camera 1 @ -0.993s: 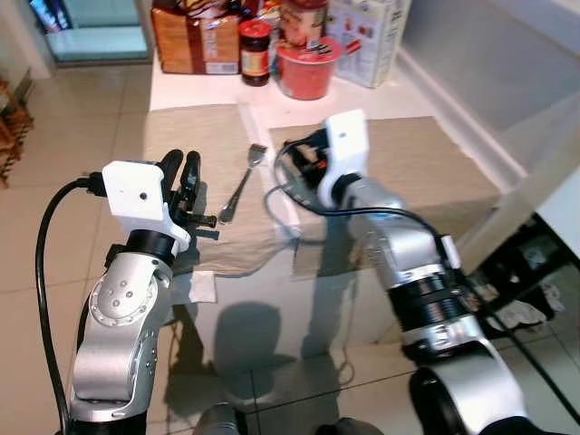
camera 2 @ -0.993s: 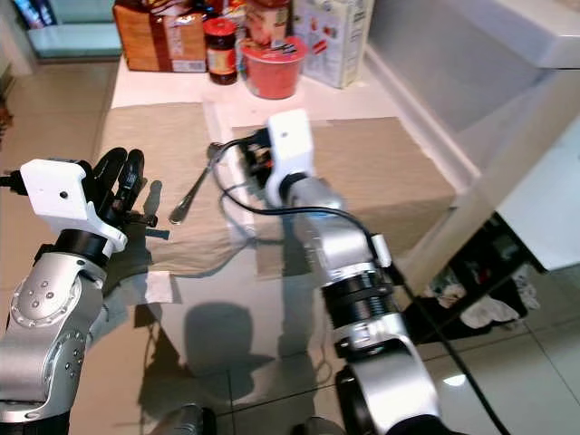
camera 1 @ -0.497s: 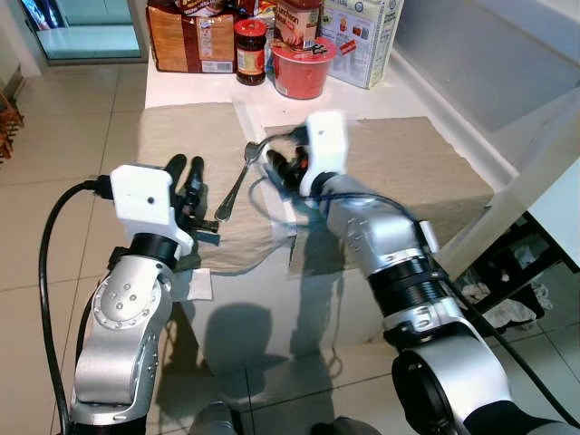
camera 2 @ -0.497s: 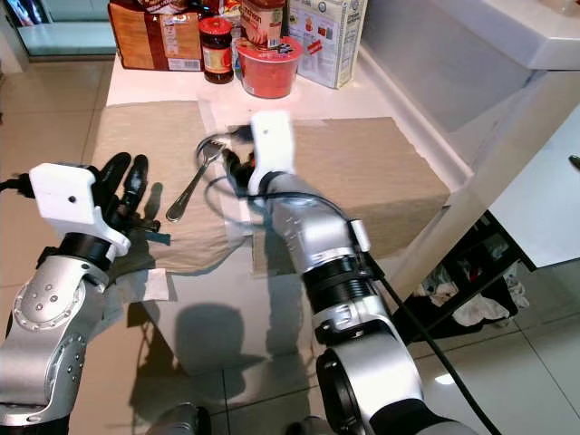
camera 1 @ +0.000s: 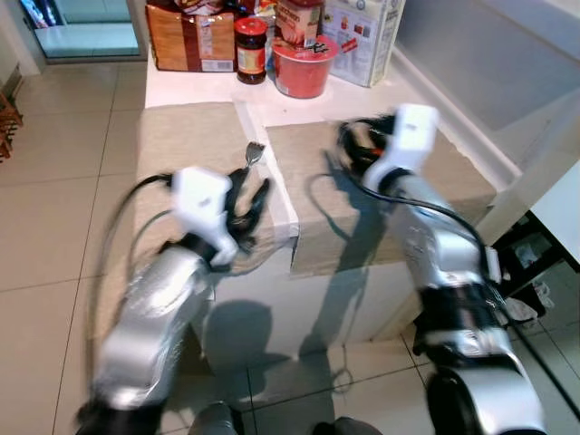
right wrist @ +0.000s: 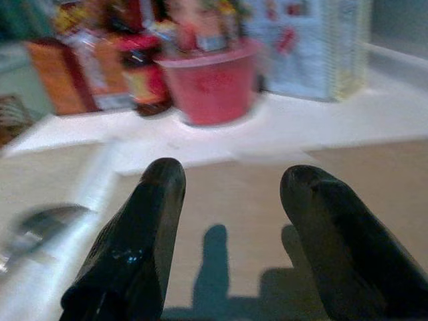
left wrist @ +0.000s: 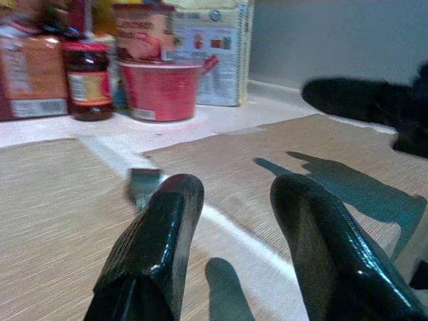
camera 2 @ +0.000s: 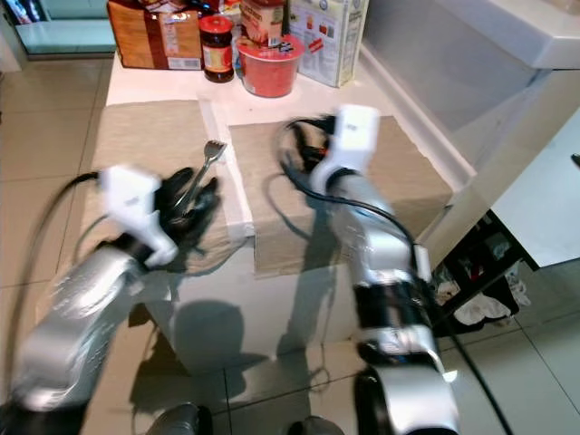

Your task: Setting the table

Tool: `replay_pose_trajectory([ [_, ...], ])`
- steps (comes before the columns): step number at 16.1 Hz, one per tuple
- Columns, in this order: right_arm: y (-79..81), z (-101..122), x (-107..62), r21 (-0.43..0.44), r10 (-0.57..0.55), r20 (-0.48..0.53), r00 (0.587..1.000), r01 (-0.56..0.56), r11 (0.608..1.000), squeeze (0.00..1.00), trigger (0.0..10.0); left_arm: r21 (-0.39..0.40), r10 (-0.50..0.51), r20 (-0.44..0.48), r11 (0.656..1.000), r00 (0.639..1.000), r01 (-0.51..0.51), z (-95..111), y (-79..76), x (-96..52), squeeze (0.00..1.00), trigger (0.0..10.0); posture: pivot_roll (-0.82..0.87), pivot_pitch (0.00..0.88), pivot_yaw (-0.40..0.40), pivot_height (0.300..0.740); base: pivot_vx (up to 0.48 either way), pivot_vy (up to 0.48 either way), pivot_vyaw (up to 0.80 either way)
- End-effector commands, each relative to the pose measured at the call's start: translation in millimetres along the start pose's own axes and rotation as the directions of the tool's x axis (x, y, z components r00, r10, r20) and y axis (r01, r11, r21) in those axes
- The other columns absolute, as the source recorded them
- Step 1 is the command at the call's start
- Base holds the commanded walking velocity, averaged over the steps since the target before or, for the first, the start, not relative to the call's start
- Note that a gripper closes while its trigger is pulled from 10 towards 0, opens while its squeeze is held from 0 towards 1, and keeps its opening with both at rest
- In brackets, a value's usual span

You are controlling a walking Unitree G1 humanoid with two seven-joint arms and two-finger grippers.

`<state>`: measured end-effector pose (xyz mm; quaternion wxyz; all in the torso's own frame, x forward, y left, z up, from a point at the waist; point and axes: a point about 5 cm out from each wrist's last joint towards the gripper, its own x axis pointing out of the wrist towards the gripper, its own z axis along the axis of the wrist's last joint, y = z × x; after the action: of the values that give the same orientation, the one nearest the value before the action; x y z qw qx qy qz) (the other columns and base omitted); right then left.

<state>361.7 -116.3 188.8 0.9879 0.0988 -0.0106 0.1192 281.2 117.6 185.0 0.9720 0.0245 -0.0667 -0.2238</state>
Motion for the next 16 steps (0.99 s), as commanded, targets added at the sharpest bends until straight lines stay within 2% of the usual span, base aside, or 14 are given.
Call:
replay_pose_trajectory([
  [1,-6.1,-4.5,-8.4,0.003,-0.013,0.0,1.0,0.013,1.0,0.0,10.0,0.032,0.022,-0.027,0.999,0.999,-0.021,-1.2,1.9,9.9,1.0,10.0,-0.03,0.085,-0.04,0.74,0.0,0.0,0.0],
  [4,-6.7,-12.1,-18.7,0.038,0.018,0.002,1.0,-0.018,0.999,0.0,10.0,0.069,0.08,-0.074,0.995,0.994,-0.075,-2.9,11.9,24.0,1.0,10.0,-0.04,0.085,-0.037,0.74,0.0,0.0,0.0],
  [5,-8.1,-17.7,-23.7,0.043,0.017,-0.006,1.0,-0.017,0.999,0.0,10.0,0.101,0.092,-0.134,0.992,0.987,-0.079,-7.5,18.1,33.2,1.0,10.0,-0.05,0.085,-0.031,0.74,0.0,0.0,0.0],
  [6,-8.1,-17.7,-23.7,0.043,0.017,-0.006,1.0,-0.017,0.999,0.0,10.0,0.101,0.092,-0.134,0.992,0.987,-0.079,-7.5,18.1,33.2,1.0,10.0,-0.05,0.085,-0.031,0.74,0.0,0.0,0.0],
  [8,-9.1,-17.9,-25.8,0.038,0.007,-0.011,1.0,-0.006,0.999,0.0,10.0,0.137,0.106,-0.214,0.988,0.971,-0.078,-12.3,23.6,45.0,1.0,10.0,-0.05,0.085,-0.021,0.74,0.0,0.0,0.0],
  [10,-7.6,-15.3,-26.5,0.045,0.013,-0.003,1.0,-0.013,0.999,0.0,10.0,0.155,0.171,-0.247,0.979,0.954,-0.135,-11.8,33.9,49.3,1.0,10.0,-0.05,0.086,-0.018,0.74,0.0,0.0,0.0],
  [12,-6.4,-14.3,-26.8,0.051,0.017,-0.003,1.0,-0.017,0.999,0.0,10.0,0.163,0.195,-0.286,0.975,0.938,-0.154,-14.0,39.9,49.2,1.0,10.0,-0.05,0.088,-0.02,0.74,0.0,0.0,0.0],
  [13,-5.5,-13.5,-26.8,0.051,0.018,-0.002,1.0,-0.018,0.999,0.0,10.0,0.158,0.203,-0.31,0.974,0.929,-0.161,-16.1,42.8,49.1,0.62,10.0,-0.05,0.089,-0.021,0.74,0.0,0.0,0.0],
  [14,-4.7,-12.8,-26.6,0.052,0.018,-0.002,1.0,-0.018,0.998,0.0,10.0,0.159,0.21,-0.336,0.973,0.918,-0.165,-18.2,44.8,49.4,0.0,10.0,-0.05,0.089,-0.019,0.74,0.0,0.0,0.0],
  [15,-4.4,-12.1,-26.2,0.054,0.015,-0.003,1.0,-0.015,0.998,0.0,10.0,0.145,0.202,-0.353,0.976,0.914,-0.16,-19.2,44.5,50.7,0.0,10.0,-0.05,0.091,-0.02,0.74,0.0,0.0,0.0],
  [16,-4.4,-11.7,-26.2,0.053,0.011,-0.006,1.0,-0.011,0.999,0.0,10.0,0.139,0.205,-0.357,0.976,0.911,-0.165,-18.4,44.4,53.2,0.0,4.7,-0.05,0.091,-0.018,0.74,0.0,0.0,0.0],
])
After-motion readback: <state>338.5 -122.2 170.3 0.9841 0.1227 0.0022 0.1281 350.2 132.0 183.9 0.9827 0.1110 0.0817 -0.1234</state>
